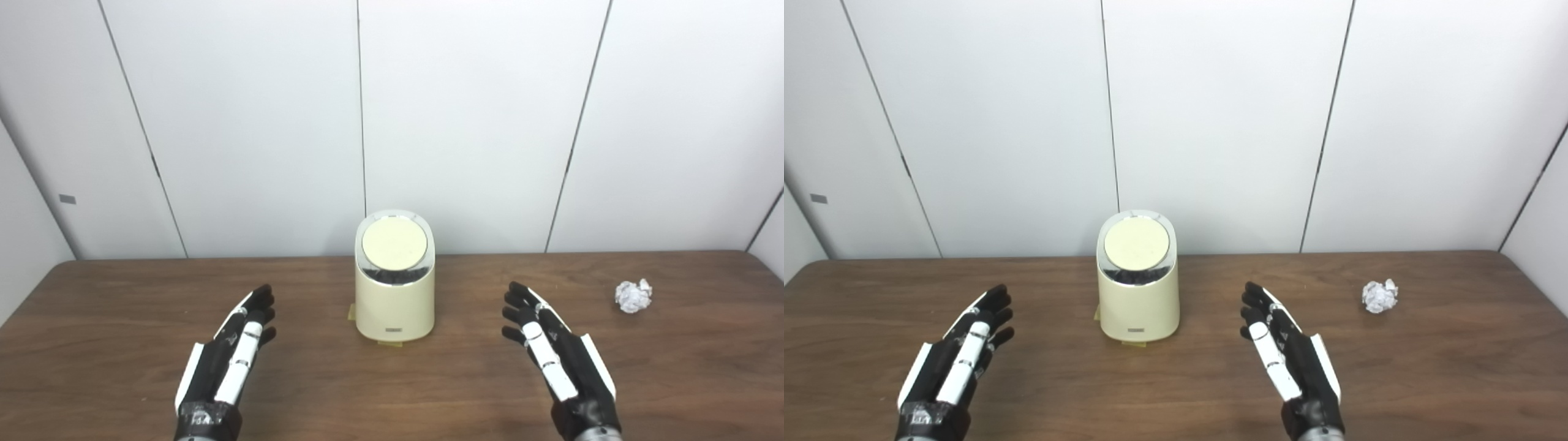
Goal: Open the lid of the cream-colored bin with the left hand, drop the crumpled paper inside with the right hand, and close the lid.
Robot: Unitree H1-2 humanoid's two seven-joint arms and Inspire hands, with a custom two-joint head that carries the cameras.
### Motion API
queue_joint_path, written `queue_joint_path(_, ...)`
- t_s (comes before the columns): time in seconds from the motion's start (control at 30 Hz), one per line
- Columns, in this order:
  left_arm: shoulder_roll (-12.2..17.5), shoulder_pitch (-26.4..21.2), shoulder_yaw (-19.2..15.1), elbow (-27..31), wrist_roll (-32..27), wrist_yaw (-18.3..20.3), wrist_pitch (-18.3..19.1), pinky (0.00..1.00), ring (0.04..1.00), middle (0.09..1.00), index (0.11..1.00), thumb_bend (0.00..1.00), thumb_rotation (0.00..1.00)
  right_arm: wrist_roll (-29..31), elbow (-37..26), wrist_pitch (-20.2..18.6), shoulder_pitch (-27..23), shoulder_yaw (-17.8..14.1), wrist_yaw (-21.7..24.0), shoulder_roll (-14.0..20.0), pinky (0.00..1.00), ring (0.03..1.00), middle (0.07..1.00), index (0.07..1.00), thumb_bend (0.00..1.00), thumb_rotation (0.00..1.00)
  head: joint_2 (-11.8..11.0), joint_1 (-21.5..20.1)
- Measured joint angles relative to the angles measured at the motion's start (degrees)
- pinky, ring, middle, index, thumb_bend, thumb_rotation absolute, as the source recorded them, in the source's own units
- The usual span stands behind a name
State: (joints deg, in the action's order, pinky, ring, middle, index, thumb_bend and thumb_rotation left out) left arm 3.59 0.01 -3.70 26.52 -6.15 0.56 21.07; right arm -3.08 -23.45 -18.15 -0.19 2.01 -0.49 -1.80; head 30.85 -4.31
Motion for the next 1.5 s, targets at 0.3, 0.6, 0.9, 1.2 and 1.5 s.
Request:
queue_joint_path(0.3,0.1,0.0,0.0,0.0,0.1,0.0,0.0,0.91,0.937,0.928,0.929,0.29,0.69,-0.1,0.0,0.0,0.0,0.2,0.0,-0.1,0.81,0.871,0.884,0.866,0.16,0.78,0.2,0.1)
queue_joint_path(0.6,0.7,-0.6,1.2,0.0,2.7,0.0,0.8,0.99,0.973,0.955,0.955,0.33,0.67,-0.2,0.1,0.0,0.0,0.2,0.0,0.0,0.80,0.871,0.882,0.864,0.17,0.75,0.0,0.0)
queue_joint_path(0.9,4.5,-10.3,5.0,0.0,10.8,2.1,5.6,1.00,1.000,1.000,1.000,0.74,0.59,-0.2,0.3,0.0,-0.1,0.3,0.1,0.1,0.80,0.867,0.880,0.863,0.16,0.74,-0.1,-0.2)
queue_joint_path(1.2,-1.0,-19.7,5.0,-5.0,19.7,5.2,5.6,0.97,1.000,1.000,1.000,0.78,0.52,-0.9,0.6,0.0,-0.1,0.7,-0.1,-0.1,0.79,0.861,0.878,0.859,0.15,0.74,0.1,-0.4)
queue_joint_path(1.5,-7.6,-27.2,1.0,-13.0,30.7,12.1,5.6,0.93,1.000,1.000,1.000,0.92,0.46,-1.2,0.6,0.0,-0.1,0.8,-0.2,-0.3,0.80,0.867,0.882,0.867,0.15,0.78,0.2,-0.7)
